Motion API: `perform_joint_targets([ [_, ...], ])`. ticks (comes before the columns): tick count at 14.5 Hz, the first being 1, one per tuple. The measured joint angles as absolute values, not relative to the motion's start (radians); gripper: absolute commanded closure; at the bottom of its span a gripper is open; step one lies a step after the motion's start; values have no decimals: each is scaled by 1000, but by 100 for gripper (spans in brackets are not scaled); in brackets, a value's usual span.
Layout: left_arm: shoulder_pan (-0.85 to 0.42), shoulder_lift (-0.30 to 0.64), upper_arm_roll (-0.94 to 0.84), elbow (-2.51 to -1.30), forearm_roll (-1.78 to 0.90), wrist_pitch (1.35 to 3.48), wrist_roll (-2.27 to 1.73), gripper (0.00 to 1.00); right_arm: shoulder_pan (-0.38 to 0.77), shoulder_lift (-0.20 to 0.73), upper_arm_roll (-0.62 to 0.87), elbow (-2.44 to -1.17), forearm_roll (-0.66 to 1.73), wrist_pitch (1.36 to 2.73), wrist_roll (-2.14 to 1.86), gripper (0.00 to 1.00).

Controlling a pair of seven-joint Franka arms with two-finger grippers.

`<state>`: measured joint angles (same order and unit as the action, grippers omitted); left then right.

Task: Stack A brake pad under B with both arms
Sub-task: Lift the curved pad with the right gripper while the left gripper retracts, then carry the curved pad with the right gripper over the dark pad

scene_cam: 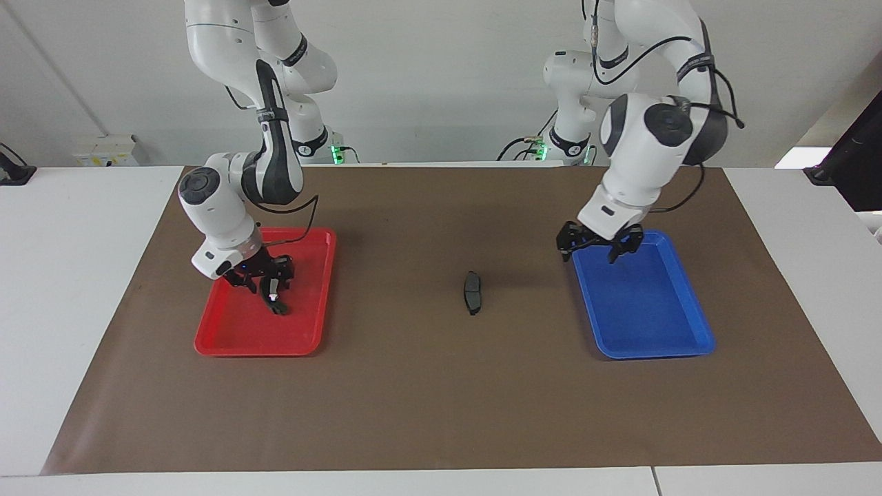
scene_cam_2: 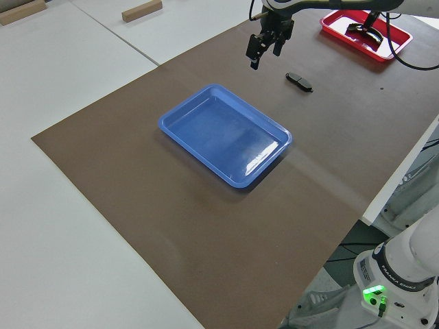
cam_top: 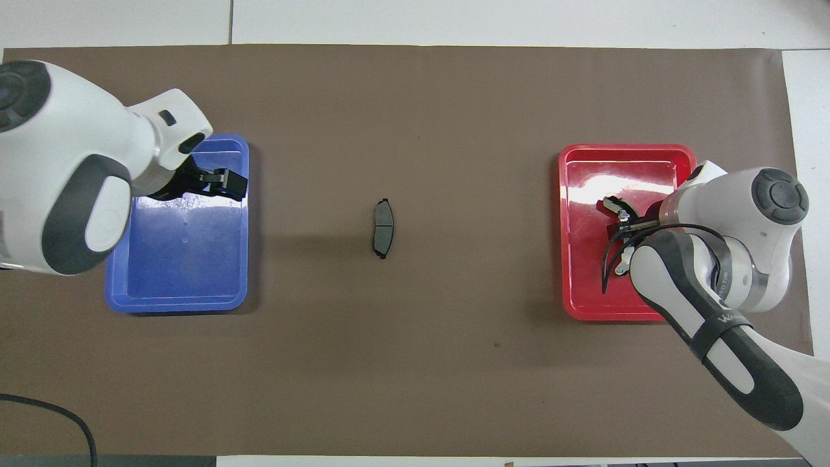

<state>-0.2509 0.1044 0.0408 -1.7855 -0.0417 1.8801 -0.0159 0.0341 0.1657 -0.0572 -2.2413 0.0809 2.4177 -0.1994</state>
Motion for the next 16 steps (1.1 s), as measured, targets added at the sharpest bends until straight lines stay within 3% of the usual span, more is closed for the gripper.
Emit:
perform_joint_targets([
  [4,-67,66,43,-1680,-42,1692,227,0,33,166,-58,-2228,84,2402,-199,100],
  [8,-31,5,42,-1611,-42,1535,246,0,46,163,-57,-2096,89,2240,-123,100],
  [13,-31,1,45,-1572,-41,1440,243,0,272,172,-50,-2000,94,2195,232,100],
  [16,-31,-5,45,-1572,-41,1418,227,0,421,223,-48,-1960,94,2199,445,100],
])
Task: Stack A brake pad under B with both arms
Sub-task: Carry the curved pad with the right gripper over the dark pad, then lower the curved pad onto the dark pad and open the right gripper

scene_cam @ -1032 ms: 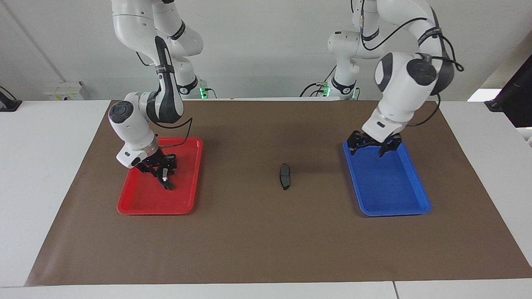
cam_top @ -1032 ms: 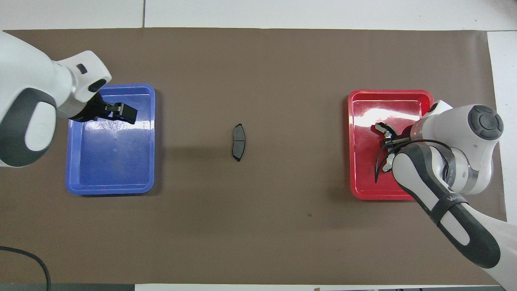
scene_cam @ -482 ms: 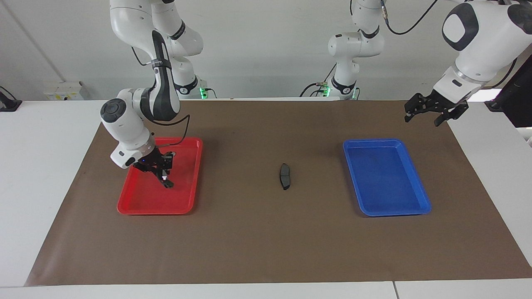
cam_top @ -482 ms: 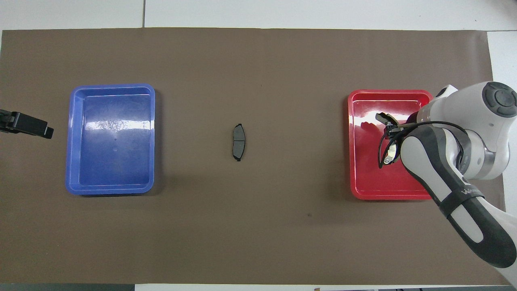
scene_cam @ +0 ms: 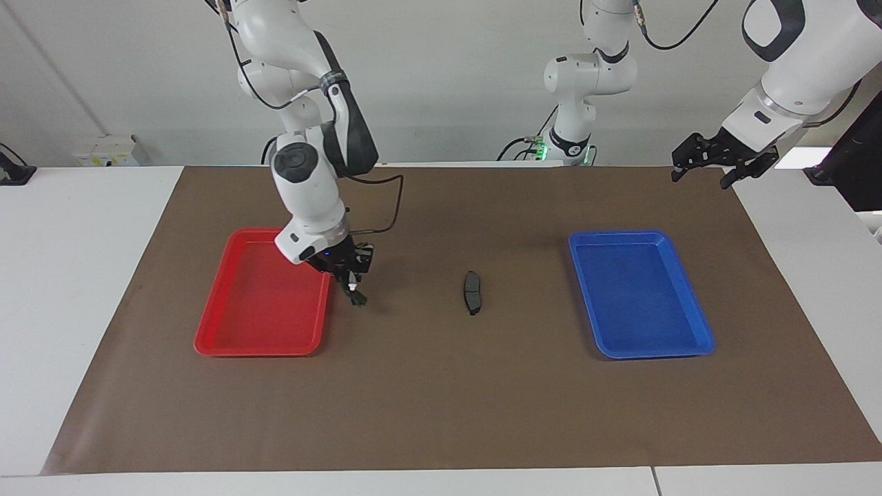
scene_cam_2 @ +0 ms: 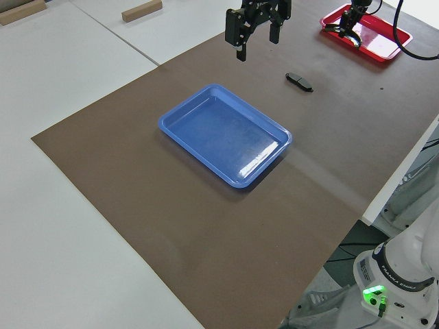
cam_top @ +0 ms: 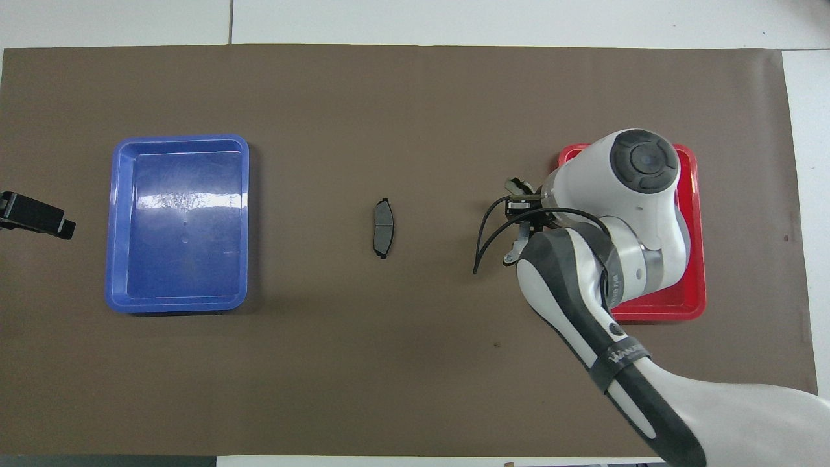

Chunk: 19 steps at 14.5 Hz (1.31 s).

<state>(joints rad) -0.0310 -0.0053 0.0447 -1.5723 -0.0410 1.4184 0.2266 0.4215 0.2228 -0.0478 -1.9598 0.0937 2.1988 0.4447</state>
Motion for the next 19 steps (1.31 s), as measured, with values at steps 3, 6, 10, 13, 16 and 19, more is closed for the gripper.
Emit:
perform_joint_targets([
  [3,-31,-7,44,-1578,-26,1419,193,0,525,322,-48,-1850,94,2199,574,100],
  [6,-33,-10,41,-1589,-16,1445,122,0,588,397,-48,-1770,94,2201,599,100],
  [10,-33,-24,40,-1630,-16,1510,96,0,630,441,-48,-1700,94,2202,616,100],
  [13,-33,-27,40,-1631,-16,1517,94,0,641,460,-48,-1675,94,2202,616,100],
  [16,-33,-28,40,-1632,-15,1517,94,0,655,473,-48,-1657,94,2203,616,100],
  [19,-32,-28,42,-1632,-14,1517,94,0,664,480,-48,-1651,94,2221,616,100],
])
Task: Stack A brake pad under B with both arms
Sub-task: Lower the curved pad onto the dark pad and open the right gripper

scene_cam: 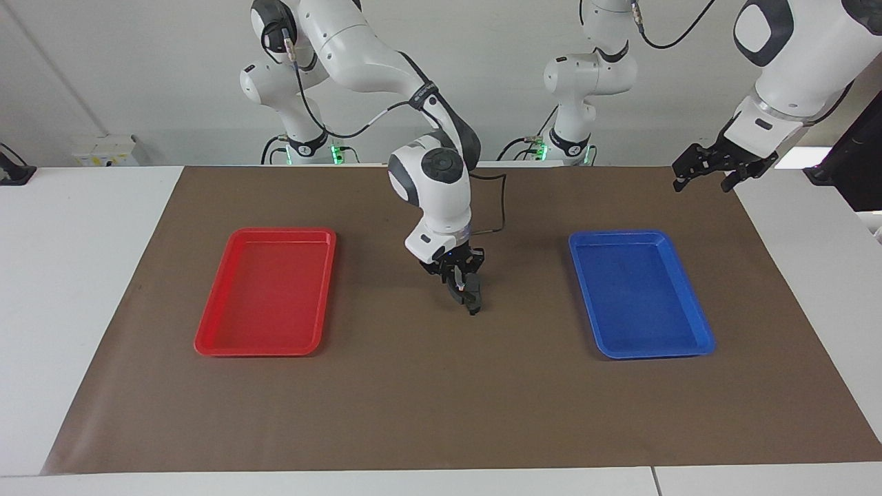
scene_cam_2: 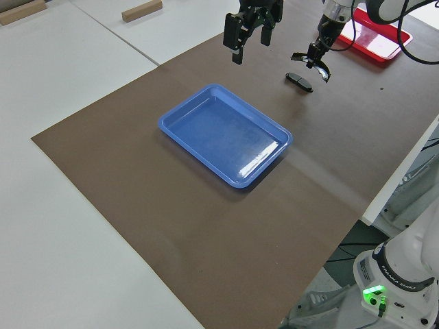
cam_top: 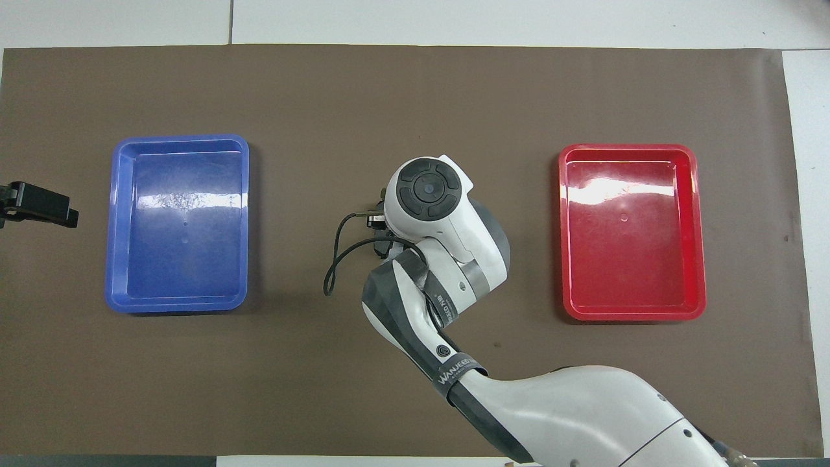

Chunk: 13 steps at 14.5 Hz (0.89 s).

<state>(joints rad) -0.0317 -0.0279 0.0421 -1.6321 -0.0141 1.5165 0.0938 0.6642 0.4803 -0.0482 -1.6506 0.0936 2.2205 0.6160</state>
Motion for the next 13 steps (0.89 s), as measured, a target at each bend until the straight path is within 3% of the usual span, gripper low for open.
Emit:
perform_joint_targets([
  [13,-31,-28,44,-1632,-13,1517,93,0,665,502,-48,-1652,93,2268,555,100],
])
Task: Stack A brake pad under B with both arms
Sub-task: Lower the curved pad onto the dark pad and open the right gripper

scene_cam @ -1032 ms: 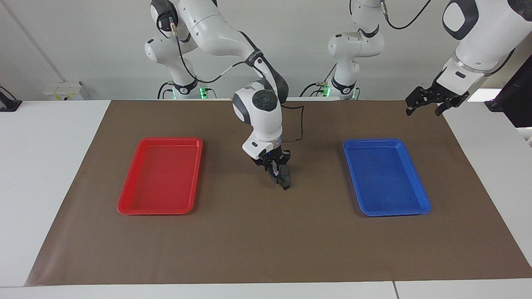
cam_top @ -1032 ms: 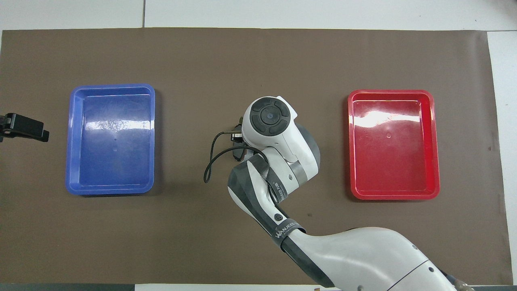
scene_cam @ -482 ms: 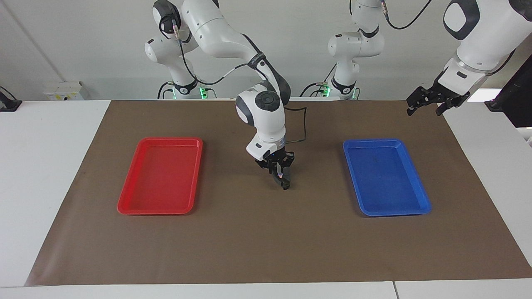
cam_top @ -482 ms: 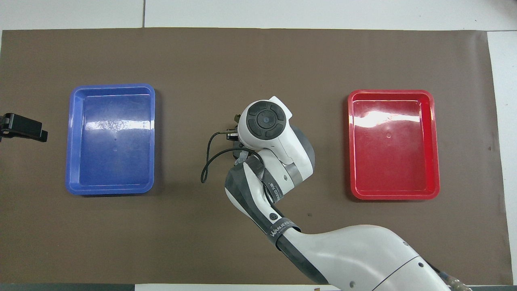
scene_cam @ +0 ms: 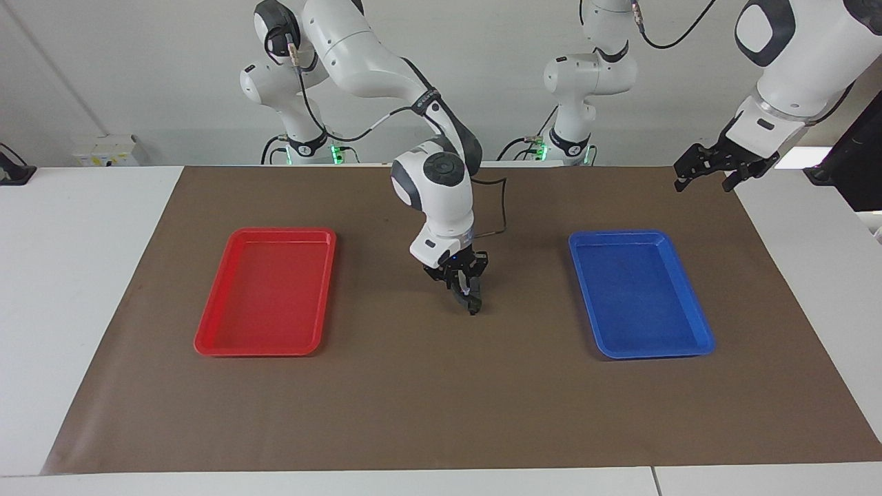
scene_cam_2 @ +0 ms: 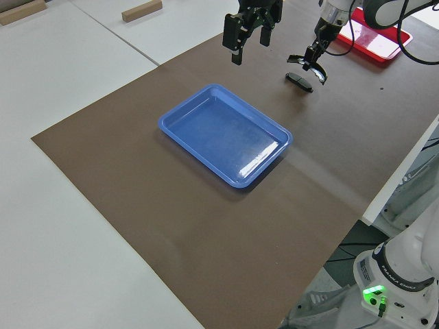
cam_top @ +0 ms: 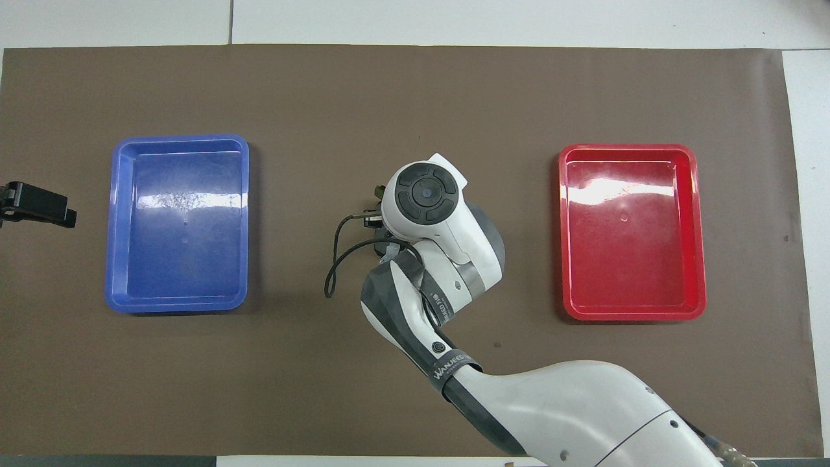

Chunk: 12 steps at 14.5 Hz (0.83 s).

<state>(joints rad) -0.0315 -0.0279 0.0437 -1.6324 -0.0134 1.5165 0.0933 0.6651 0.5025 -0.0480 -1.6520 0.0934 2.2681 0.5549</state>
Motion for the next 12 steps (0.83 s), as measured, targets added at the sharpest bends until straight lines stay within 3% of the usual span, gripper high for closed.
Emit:
perform_joint_targets([
  [12,-31,-28,44,-1633,-13,1517,93,0,666,534,-48,-1652,105,2303,554,100],
])
